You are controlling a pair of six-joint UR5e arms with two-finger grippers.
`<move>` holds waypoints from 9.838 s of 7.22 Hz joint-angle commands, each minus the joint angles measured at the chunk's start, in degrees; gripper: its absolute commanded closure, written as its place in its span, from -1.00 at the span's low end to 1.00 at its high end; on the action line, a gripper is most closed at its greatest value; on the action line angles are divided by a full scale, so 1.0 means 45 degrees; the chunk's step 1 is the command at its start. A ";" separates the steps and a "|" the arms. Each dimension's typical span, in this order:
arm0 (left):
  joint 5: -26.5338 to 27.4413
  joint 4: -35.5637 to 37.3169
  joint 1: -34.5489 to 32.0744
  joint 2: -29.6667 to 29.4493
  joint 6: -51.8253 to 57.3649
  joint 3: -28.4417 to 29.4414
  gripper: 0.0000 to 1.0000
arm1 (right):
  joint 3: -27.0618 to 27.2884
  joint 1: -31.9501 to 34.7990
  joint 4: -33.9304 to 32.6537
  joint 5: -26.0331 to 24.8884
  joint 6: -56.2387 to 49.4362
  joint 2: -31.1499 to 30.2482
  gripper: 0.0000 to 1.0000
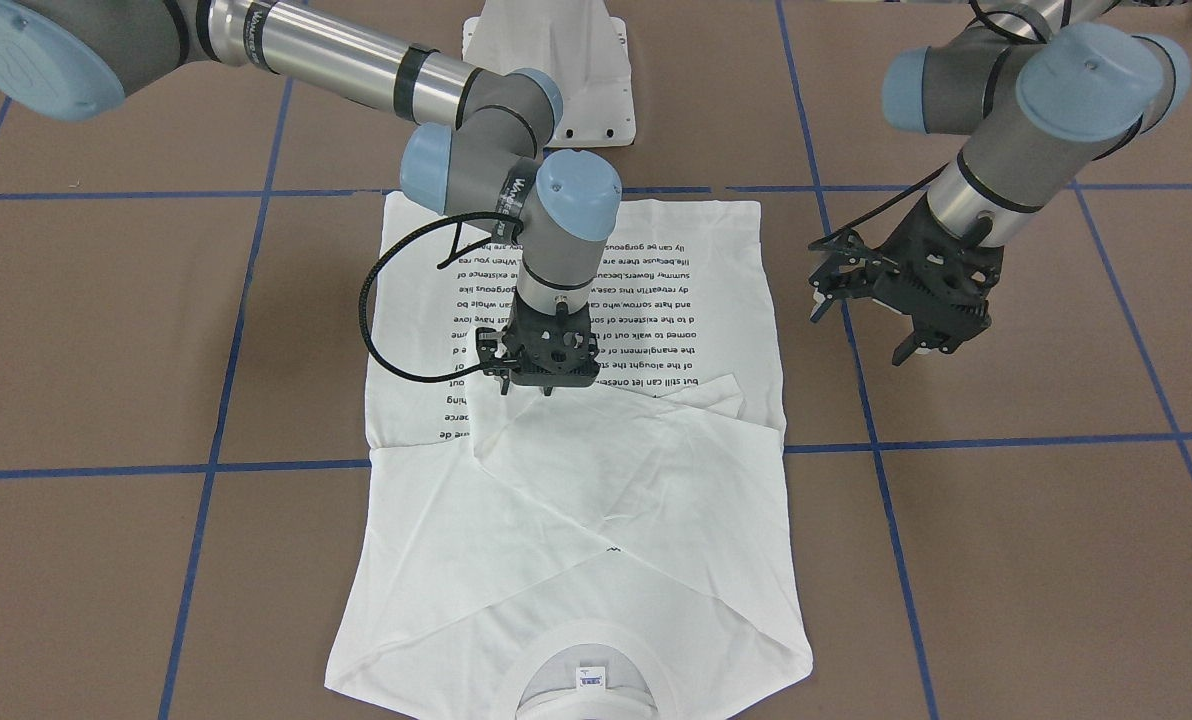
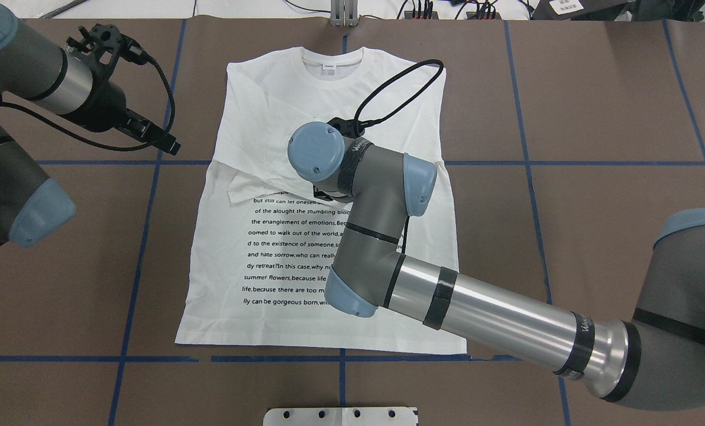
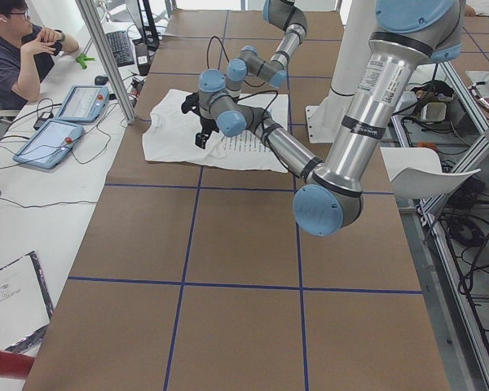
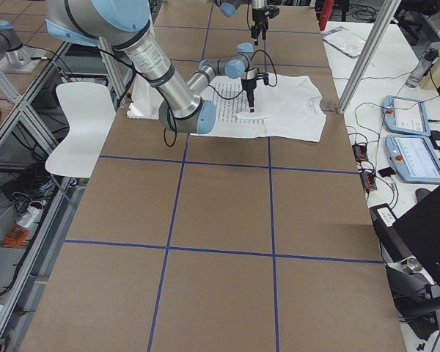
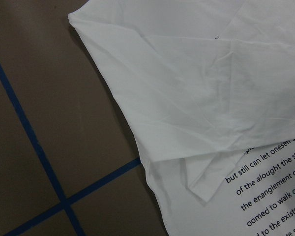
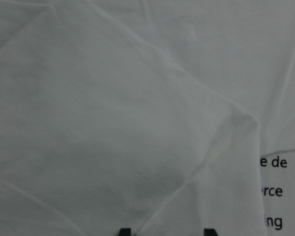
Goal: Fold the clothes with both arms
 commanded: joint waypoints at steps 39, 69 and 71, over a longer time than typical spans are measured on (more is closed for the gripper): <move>0.6230 -0.1309 0.8476 0.3672 -1.1309 -0.2285 -0.21 | 1.0718 -0.1706 -0.0055 0.0154 0.3431 -0.8482 -1.00; 0.5508 -0.1308 0.8476 0.3594 -1.1250 -0.3691 1.00 | 1.0366 -0.4538 0.1820 -0.1702 0.4974 -1.0221 0.07; 0.5508 -0.1308 0.8476 0.3613 -1.1270 -0.3828 1.00 | 1.0308 -0.4578 0.1820 -0.1702 0.4955 -1.0201 0.13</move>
